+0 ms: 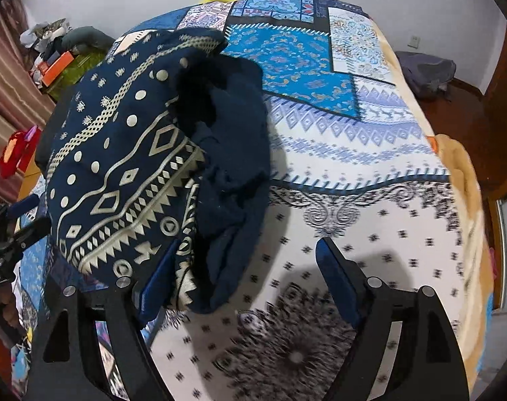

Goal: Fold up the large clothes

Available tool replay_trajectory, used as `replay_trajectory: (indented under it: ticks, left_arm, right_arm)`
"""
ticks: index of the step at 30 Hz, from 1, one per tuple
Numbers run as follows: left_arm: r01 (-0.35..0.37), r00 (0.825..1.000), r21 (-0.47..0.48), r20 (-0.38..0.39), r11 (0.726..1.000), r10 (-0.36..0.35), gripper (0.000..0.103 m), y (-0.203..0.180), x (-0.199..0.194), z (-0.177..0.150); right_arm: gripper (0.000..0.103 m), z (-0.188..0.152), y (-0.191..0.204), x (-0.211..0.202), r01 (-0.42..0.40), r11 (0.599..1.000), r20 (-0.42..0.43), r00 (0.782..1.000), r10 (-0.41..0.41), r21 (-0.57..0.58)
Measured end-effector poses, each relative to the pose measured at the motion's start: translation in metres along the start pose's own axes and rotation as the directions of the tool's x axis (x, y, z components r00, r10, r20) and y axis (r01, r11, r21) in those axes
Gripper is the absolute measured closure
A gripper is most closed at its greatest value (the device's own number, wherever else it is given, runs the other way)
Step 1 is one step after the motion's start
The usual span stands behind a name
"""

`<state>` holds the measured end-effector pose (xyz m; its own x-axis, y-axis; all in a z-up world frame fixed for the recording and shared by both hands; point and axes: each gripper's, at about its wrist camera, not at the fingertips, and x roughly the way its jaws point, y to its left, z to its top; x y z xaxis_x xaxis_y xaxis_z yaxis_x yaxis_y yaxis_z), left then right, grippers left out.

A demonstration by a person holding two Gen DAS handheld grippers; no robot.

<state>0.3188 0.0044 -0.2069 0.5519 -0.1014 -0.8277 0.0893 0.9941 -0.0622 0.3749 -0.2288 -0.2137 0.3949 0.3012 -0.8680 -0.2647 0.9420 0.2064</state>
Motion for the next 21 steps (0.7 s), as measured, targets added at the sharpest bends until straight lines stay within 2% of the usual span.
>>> replay_trajectory:
  ticks: [3, 5, 9, 11, 16, 17, 19, 21]
  left_arm:
    - [-0.069, 0.998, 0.019, -0.004, 0.997, 0.069, 0.013, 0.007, -0.005, -0.004]
    - [-0.081, 0.996, -0.002, 0.019, 0.997, 0.082, 0.013, 0.015, -0.012, 0.0]
    - [-0.088, 0.994, -0.044, 0.066, 0.995, 0.09, 0.013, 0.026, -0.029, 0.019]
    - [-0.064, 0.994, -0.063, 0.088, 0.996, 0.069, 0.013, 0.027, -0.034, 0.029]
    - [0.069, 0.995, -0.119, 0.074, 0.99, -0.061, 0.013, 0.024, -0.02, 0.055]
    - [0.123, 0.992, -0.142, 0.055, 0.982, -0.116, 0.013, 0.023, -0.011, 0.059]
    - [0.187, 0.982, -0.178, 0.03, 0.966, -0.184, 0.013, 0.023, 0.003, 0.063]
    - [0.215, 0.975, -0.213, -0.008, 0.953, -0.222, 0.013, 0.023, 0.021, 0.064]
  right_arm:
    - [0.023, 0.006, 0.0, -0.016, -0.001, 1.0, 0.025, 1.0, 0.002, -0.017]
    - [0.023, 0.013, 0.006, -0.024, -0.009, 1.0, 0.045, 0.999, 0.01, -0.023]
    - [0.023, 0.031, 0.023, -0.037, -0.074, 0.997, 0.103, 0.992, 0.078, -0.038]
    - [0.023, 0.042, 0.031, -0.038, -0.118, 0.992, 0.129, 0.984, 0.123, -0.04]
    - [0.023, 0.06, 0.046, -0.016, -0.153, 0.987, 0.12, 0.98, 0.156, -0.041]
    - [0.023, 0.062, 0.046, -0.008, -0.152, 0.987, 0.104, 0.982, 0.156, -0.041]
    - [0.023, 0.062, 0.038, 0.01, -0.14, 0.99, 0.06, 0.988, 0.141, -0.023]
    - [0.023, 0.06, 0.023, 0.027, -0.159, 0.987, 0.019, 0.987, 0.159, 0.019]
